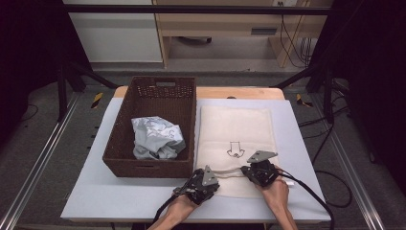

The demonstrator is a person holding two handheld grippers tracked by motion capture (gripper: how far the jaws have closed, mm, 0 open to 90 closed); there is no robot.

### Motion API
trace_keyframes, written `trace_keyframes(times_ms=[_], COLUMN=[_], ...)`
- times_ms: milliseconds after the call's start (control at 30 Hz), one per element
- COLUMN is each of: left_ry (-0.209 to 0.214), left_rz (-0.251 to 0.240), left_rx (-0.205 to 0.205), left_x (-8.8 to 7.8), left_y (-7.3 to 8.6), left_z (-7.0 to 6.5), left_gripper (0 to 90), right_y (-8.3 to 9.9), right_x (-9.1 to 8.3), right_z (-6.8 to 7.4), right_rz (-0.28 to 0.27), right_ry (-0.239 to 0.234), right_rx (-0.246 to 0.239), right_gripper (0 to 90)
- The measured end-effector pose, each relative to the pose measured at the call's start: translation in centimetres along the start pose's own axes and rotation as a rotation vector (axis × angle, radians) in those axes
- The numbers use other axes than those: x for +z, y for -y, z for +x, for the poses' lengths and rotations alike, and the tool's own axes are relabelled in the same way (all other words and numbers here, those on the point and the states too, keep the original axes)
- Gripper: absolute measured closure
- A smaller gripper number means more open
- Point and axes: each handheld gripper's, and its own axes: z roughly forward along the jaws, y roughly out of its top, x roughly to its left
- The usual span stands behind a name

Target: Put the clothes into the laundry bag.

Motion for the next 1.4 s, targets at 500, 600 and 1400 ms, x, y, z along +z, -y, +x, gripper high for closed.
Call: trace_keyframes(times_ms=[500,600,1400], left_ry=[-0.071,-0.115,-0.225], left_rz=[-0.09,-0.105,0.005], left_rx=[0.045,0.065,0.137], left_x=[-1.4,-0.9,2.9], left_y=[-2.9,-4.0,-5.6], left_z=[0.0,0.1,0.9], left_gripper=[61.6,58.0,84.8], right_y=[-0.4,-0.5,-0.6], right_x=[-1.9,-2.3,-2.6], right_z=[-0.4,-0.4,-0.5], right_rz=[-0.09,-0.108,-0.131], right_ry=[-0.003,-0.004,-0.012], right_rx=[0.008,0.01,0.012], right_gripper=[88.3,88.3,88.3])
